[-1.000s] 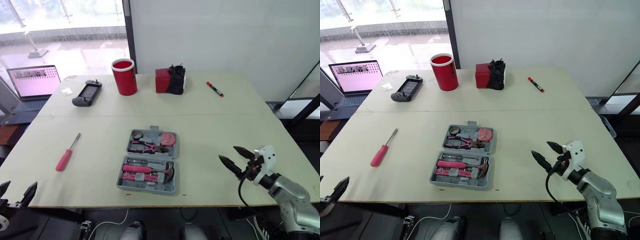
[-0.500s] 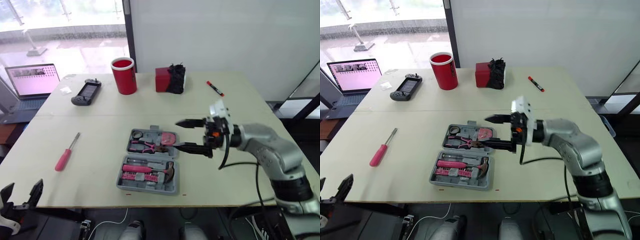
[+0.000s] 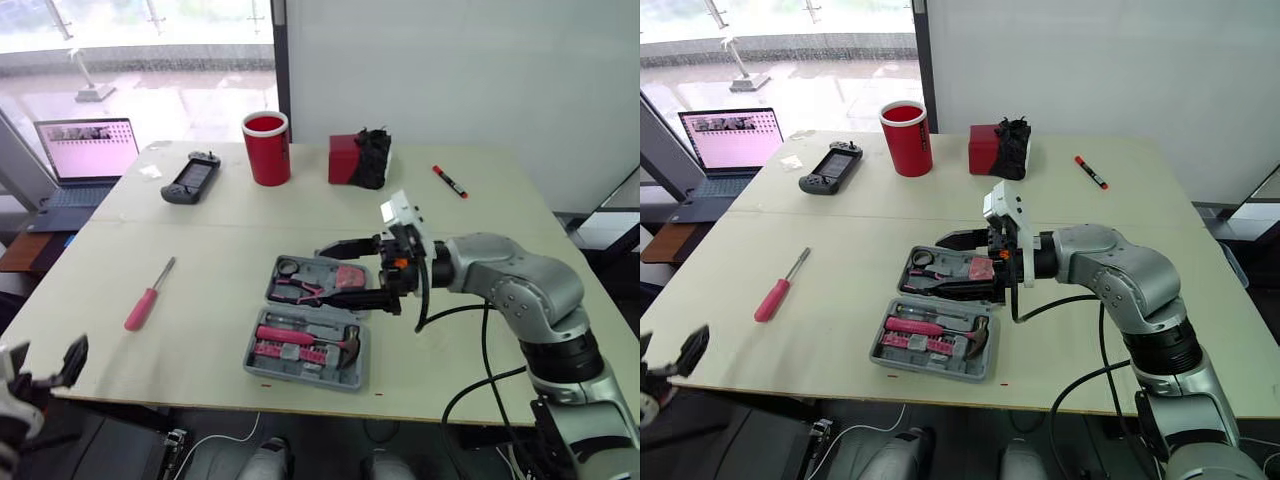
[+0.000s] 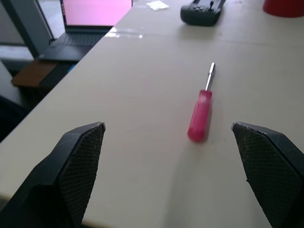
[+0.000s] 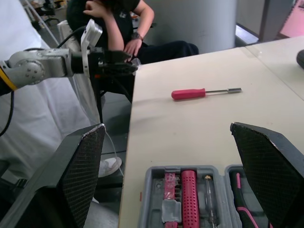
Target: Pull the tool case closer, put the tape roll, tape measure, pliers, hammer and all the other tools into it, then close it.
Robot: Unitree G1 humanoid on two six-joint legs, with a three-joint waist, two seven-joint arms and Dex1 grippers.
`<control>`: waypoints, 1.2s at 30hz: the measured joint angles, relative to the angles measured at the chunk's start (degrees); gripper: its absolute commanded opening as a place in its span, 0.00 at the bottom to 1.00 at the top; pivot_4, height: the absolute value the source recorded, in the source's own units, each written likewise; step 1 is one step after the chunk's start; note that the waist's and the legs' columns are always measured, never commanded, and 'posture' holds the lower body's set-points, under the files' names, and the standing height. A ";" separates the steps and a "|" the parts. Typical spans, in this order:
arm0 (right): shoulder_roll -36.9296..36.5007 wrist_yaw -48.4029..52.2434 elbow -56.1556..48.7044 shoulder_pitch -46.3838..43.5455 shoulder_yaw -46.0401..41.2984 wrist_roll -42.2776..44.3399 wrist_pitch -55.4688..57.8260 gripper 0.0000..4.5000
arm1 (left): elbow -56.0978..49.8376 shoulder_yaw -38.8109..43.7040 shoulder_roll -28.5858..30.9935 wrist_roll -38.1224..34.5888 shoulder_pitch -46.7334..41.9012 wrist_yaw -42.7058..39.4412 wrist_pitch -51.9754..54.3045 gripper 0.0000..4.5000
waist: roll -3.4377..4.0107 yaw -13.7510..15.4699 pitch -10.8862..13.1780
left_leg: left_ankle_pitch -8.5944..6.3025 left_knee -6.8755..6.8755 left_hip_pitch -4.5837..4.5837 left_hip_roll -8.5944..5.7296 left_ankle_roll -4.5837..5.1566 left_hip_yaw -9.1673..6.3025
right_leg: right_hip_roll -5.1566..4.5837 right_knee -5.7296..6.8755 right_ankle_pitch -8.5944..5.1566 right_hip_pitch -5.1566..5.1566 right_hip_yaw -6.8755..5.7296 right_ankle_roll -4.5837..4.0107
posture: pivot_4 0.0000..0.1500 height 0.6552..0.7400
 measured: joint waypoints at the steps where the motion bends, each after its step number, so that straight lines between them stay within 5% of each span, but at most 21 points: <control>1: -0.15 -0.45 -0.33 0.57 -0.04 -0.34 -0.08 0.99 | 1.07 -1.12 1.85 0.47 -1.95 -0.07 1.32 1.00 | 0.01 -0.17 0.00 | -0.02 -0.01 0.00 -0.01 0.04 0.10 | 0.00 -0.03 0.05 -0.01 0.09 0.09 | 1.00 1.00; 12: 1.57 -8.75 -7.10 5.65 -0.35 -1.23 0.04 0.99 | 27.90 -14.19 14.60 7.46 -32.20 -2.08 11.60 1.00 | 0.04 -1.55 0.04 | 0.03 -0.05 0.05 -0.01 -0.03 0.02 | 0.21 0.20 0.27 -0.09 0.08 0.26 | 1.00 1.00; 22: 4.13 -14.00 -7.71 6.03 1.97 -3.51 -0.01 0.99 | 62.85 -26.95 12.34 18.25 -49.63 -9.96 1.96 1.00 | -0.05 -1.86 0.07 | 0.09 -0.05 0.04 -0.04 -0.10 0.09 | 0.17 0.66 0.29 -0.19 0.14 0.30 | 1.00 1.00; 29: 4.37 -15.42 -6.65 7.90 5.13 -7.55 -1.26 0.99 | 71.55 -27.95 11.72 21.68 -54.46 -9.58 -4.04 1.00 | -0.04 -1.68 0.06 | 0.12 -0.02 0.04 -0.07 -0.12 0.10 | 0.10 0.74 0.29 -0.18 0.13 0.30 | 1.00 1.00; 32: 4.35 -15.65 -6.53 7.87 5.95 -8.46 -1.23 1.00 | 72.56 -27.89 11.41 21.64 -54.98 -9.77 -4.82 0.80 | -0.03 -1.67 0.05 | 0.13 0.00 0.04 -0.07 -0.14 0.08 | 0.11 0.76 0.29 -0.16 0.13 0.30 | 1.00 1.00; 36: 3.59 -16.02 -6.41 7.90 6.53 -9.18 0.43 1.00 | 71.74 -27.66 11.52 21.58 -54.74 -9.81 -3.74 0.35 | -0.04 -1.72 0.05 | 0.13 0.01 0.04 -0.07 -0.14 0.07 | 0.10 0.76 0.29 -0.17 0.12 0.31 | 1.00 1.00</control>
